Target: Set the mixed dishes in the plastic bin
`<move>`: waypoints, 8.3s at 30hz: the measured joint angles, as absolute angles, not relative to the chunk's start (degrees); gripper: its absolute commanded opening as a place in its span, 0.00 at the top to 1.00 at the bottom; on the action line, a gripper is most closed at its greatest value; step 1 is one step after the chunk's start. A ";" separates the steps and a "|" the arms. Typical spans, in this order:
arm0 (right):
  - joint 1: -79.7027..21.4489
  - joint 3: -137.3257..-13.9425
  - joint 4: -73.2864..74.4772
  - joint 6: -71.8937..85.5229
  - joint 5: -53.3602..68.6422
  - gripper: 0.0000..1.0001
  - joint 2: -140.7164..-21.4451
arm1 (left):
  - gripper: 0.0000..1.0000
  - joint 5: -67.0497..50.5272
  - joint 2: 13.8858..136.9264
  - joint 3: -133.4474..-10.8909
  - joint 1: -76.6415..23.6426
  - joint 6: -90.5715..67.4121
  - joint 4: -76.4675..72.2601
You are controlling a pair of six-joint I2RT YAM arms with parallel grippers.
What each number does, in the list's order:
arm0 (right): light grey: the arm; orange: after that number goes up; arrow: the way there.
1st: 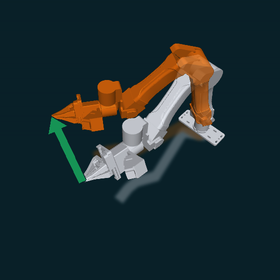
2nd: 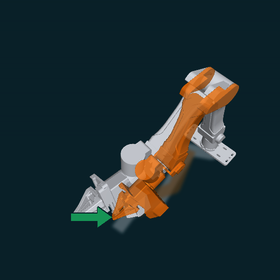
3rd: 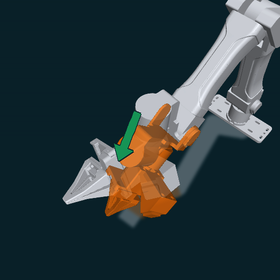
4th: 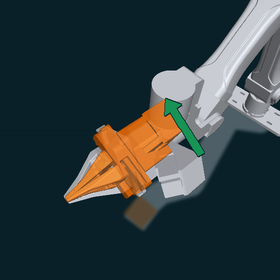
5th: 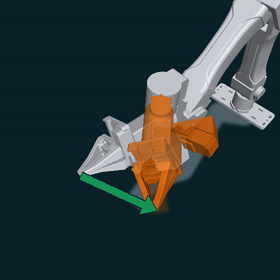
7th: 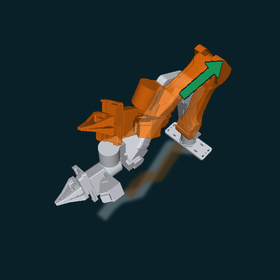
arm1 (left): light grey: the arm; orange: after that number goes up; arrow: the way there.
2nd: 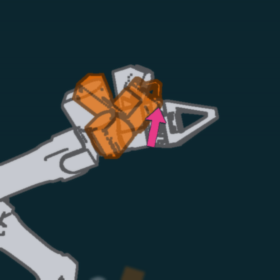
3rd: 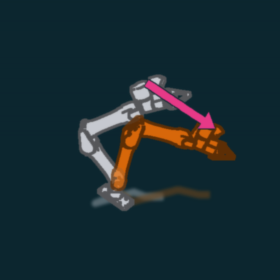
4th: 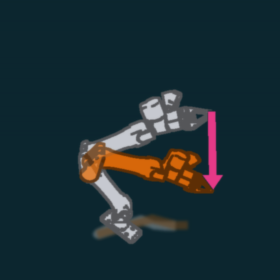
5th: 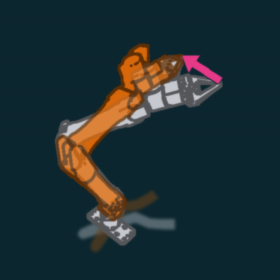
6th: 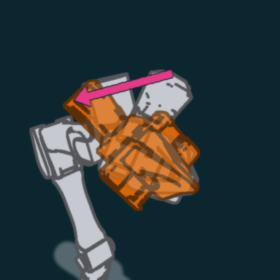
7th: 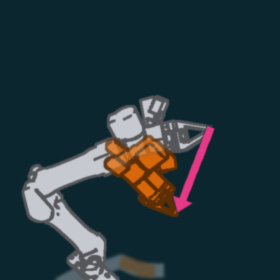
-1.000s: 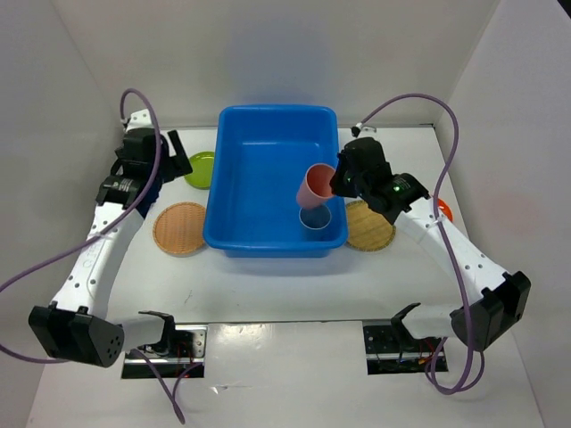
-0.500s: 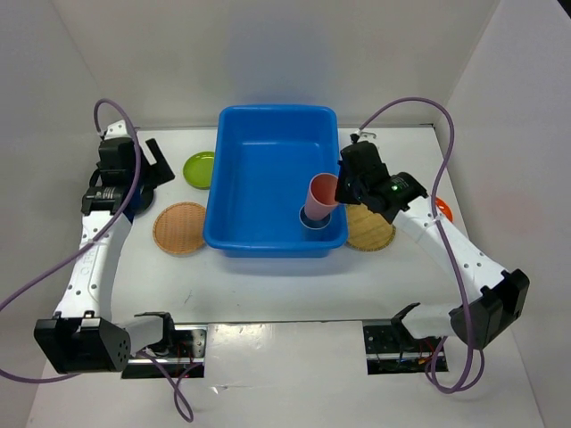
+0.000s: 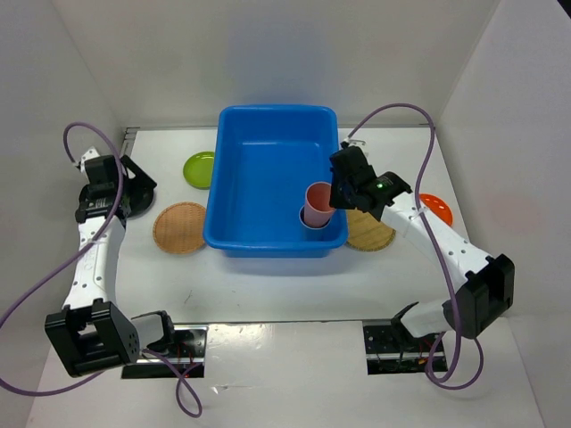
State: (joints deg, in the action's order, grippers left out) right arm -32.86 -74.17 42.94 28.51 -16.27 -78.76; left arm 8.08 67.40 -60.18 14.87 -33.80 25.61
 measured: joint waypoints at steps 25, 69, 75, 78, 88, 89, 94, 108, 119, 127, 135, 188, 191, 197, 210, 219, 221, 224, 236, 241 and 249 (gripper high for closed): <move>-32.97 -73.63 37.71 26.06 -14.76 0.14 -85.54 | 0.00 10.39 46.04 -27.24 16.05 -58.96 17.12; -32.97 -75.88 36.95 25.82 -13.72 0.01 -80.18 | 1.00 0.75 78.56 -32.67 16.27 -56.93 -1.69; -32.97 -75.88 36.95 25.82 -13.63 0.01 -80.38 | 1.00 2.66 73.41 -32.60 16.27 -56.82 3.33; -32.95 -75.88 36.93 25.85 -13.06 0.01 -80.68 | 1.00 4.16 66.98 -32.71 16.27 -55.75 7.70; -32.25 -76.27 33.69 25.85 -8.47 0.01 -78.22 | 1.00 6.07 52.03 -40.51 16.34 -49.63 16.05; -31.94 -76.14 32.40 25.87 -7.49 0.01 -76.97 | 1.00 6.07 51.35 -40.56 16.38 -49.36 16.45; -27.90 -74.81 26.35 26.09 -1.67 0.01 -69.38 | 1.00 4.12 49.54 -42.76 16.91 -46.78 20.18; -19.88 -66.30 22.72 31.68 -6.42 0.01 -66.30 | 1.00 -15.33 57.87 -66.89 16.88 -43.94 10.17; -14.68 -56.38 22.92 38.13 -15.73 0.01 -57.19 | 1.00 -22.94 83.15 -70.81 4.34 -49.78 0.82; -14.04 -50.76 21.87 41.10 -16.71 0.01 -55.79 | 1.00 -13.56 94.15 -78.76 -7.20 -56.25 -5.82; -14.04 -46.57 22.02 43.75 -17.61 0.01 -52.66 | 1.00 -0.47 106.78 -82.98 -14.13 -64.20 -9.91; -11.20 -20.88 31.90 71.96 -15.81 0.05 -46.35 | 0.00 17.02 109.51 -81.41 -23.33 -72.27 -4.62; -10.98 -22.57 30.94 70.85 -15.88 0.05 -51.53 | 0.00 16.23 104.27 -78.83 -22.06 -70.74 -6.87; -10.81 -26.11 26.61 69.73 -16.29 0.05 -56.31 | 0.00 15.09 98.00 -74.24 -18.26 -69.23 -10.72; -9.80 -29.08 19.44 68.62 -15.64 0.23 -68.40 | 0.00 12.27 97.17 -69.91 -15.86 -68.99 -11.99; -9.37 -31.29 17.37 67.11 -15.59 0.58 -73.82 | 0.00 11.14 94.06 -67.09 -13.47 -68.97 -13.39; -9.32 -31.57 16.75 67.26 -15.70 0.72 -74.50 | 0.00 10.98 93.73 -66.59 -12.84 -68.97 -13.78; -8.95 -32.25 14.81 67.72 -15.70 0.90 -74.48 | 0.00 10.39 93.34 -65.87 -12.27 -68.97 -13.78; -8.75 -34.02 15.53 67.18 -16.97 1.00 -69.04 | 0.00 8.64 92.77 -65.23 -11.05 -68.99 -14.70; -8.75 -34.02 17.52 65.45 -18.81 1.00 -65.17 | 0.00 7.05 92.77 -65.23 -10.81 -67.77 -14.94; -8.75 -34.02 17.74 61.34 -22.35 1.00 -57.49 | 0.00 -2.13 92.79 -65.84 -8.14 -61.54 -14.96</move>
State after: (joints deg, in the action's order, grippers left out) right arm -8.75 -34.02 17.74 61.34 -22.35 -57.49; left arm -2.13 92.79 -65.84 -8.14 -61.54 -14.96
